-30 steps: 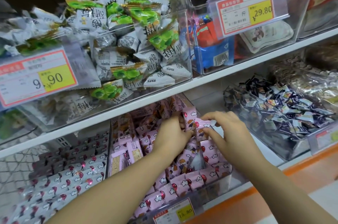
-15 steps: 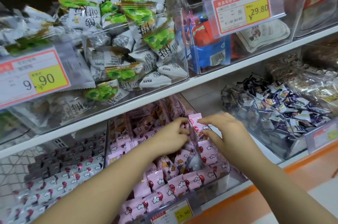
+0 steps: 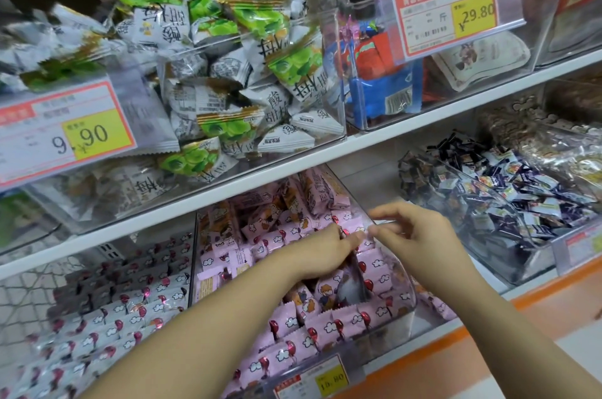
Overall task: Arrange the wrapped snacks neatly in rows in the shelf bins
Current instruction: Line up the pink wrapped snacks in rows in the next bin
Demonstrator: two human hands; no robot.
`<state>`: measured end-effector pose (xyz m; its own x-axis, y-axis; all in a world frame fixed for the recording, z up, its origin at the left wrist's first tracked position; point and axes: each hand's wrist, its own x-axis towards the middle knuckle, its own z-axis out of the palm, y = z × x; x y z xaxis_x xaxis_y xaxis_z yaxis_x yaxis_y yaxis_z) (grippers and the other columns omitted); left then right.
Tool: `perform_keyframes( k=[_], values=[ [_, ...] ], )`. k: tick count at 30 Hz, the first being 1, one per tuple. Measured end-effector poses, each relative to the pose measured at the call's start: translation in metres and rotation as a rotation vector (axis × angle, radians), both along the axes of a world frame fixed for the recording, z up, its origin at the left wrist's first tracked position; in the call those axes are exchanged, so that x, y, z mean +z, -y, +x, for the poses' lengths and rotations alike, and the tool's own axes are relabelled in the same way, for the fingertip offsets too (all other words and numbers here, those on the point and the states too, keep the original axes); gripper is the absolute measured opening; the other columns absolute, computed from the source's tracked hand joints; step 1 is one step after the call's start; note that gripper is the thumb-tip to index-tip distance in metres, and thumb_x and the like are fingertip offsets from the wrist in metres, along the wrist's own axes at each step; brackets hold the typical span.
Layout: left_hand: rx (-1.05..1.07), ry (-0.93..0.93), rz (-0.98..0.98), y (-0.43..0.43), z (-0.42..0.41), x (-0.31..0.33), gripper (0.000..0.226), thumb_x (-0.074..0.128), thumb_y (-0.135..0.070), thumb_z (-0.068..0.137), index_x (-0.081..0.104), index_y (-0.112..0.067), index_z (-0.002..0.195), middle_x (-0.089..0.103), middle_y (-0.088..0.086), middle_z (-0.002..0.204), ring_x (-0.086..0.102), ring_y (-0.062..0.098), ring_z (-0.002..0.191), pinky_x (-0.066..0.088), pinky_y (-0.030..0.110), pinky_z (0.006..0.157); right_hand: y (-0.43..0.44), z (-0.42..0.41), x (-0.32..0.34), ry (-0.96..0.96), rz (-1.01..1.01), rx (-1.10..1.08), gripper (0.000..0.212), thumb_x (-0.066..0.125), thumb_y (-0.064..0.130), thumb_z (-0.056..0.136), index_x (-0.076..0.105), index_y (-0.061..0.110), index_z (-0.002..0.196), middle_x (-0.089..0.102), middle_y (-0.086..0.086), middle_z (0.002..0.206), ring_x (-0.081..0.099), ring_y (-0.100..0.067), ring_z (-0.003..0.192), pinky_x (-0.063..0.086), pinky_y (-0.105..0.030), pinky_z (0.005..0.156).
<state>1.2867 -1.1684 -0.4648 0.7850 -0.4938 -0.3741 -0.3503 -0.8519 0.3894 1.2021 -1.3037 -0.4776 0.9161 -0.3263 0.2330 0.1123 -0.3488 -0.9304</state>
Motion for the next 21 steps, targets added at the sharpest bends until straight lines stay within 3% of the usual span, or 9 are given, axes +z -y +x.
perform_keyframes(
  k=[5,7,10,13,15,18,21],
  values=[
    [0.002,0.027,0.068,0.006,0.004,0.004,0.056,0.031,-0.056,0.097,0.055,-0.006,0.103,0.058,0.008,0.086,0.052,0.021,0.077,0.035,0.028,0.058,0.005,-0.002,-0.002,-0.012,0.023,0.026,0.019,0.069,0.014,0.084,0.064,0.033,0.084,0.071,0.007,0.075,0.062,0.005,0.064,0.042,-0.004,0.058],
    [0.021,0.039,0.014,0.003,0.009,0.01,0.054,0.038,-0.054,0.096,0.06,-0.006,0.109,0.067,0.011,0.096,0.06,0.023,0.081,0.041,0.026,0.063,0.008,-0.003,-0.003,-0.019,0.029,0.039,0.018,0.069,0.016,0.084,0.065,0.033,0.085,0.071,0.009,0.075,0.062,0.008,0.063,0.042,-0.004,0.058],
    [-0.01,0.148,-0.092,-0.001,0.004,0.013,0.048,0.055,-0.044,0.092,0.049,-0.019,0.132,0.064,0.003,0.117,0.061,0.019,0.102,0.047,0.027,0.085,0.01,-0.003,-0.005,-0.024,0.036,0.057,0.016,0.069,0.016,0.084,0.066,0.031,0.087,0.071,0.01,0.076,0.061,0.01,0.062,0.041,-0.003,0.058],
    [-0.135,0.309,0.017,0.001,-0.003,0.006,0.044,0.053,-0.033,0.095,0.048,-0.018,0.136,0.059,0.007,0.128,0.054,0.023,0.115,0.044,0.031,0.095,0.011,-0.002,-0.005,-0.026,0.037,0.063,0.016,0.069,0.016,0.084,0.067,0.031,0.087,0.072,0.011,0.076,0.064,0.007,0.067,0.044,-0.004,0.062],
    [-0.169,0.336,0.073,0.004,-0.007,0.005,0.041,0.048,-0.03,0.098,0.048,-0.017,0.137,0.054,0.009,0.135,0.05,0.026,0.121,0.042,0.032,0.097,0.012,-0.003,-0.006,-0.034,0.05,0.076,0.013,0.068,0.017,0.085,0.068,0.029,0.091,0.07,0.014,0.066,0.061,0.004,0.058,0.045,-0.008,0.058],
    [-0.204,0.323,0.088,0.001,-0.006,0.009,0.04,0.049,-0.028,0.098,0.05,-0.015,0.135,0.057,0.008,0.13,0.052,0.025,0.118,0.043,0.032,0.094,0.015,-0.007,-0.01,-0.046,0.045,0.101,0.01,0.065,0.017,0.087,0.068,0.024,0.093,0.056,0.016,0.044,0.037,-0.001,0.037,0.034,-0.013,0.044],
    [-0.183,0.18,-0.048,-0.014,-0.002,0.018,0.04,0.056,-0.028,0.095,0.05,-0.019,0.133,0.064,-0.006,0.112,0.061,0.008,0.093,0.047,0.024,0.083,0.017,-0.011,-0.012,-0.027,0.05,0.079,0.01,0.066,0.018,0.086,0.069,0.025,0.094,0.059,0.009,0.05,0.04,-0.006,0.042,0.035,-0.014,0.044]
  ],
)
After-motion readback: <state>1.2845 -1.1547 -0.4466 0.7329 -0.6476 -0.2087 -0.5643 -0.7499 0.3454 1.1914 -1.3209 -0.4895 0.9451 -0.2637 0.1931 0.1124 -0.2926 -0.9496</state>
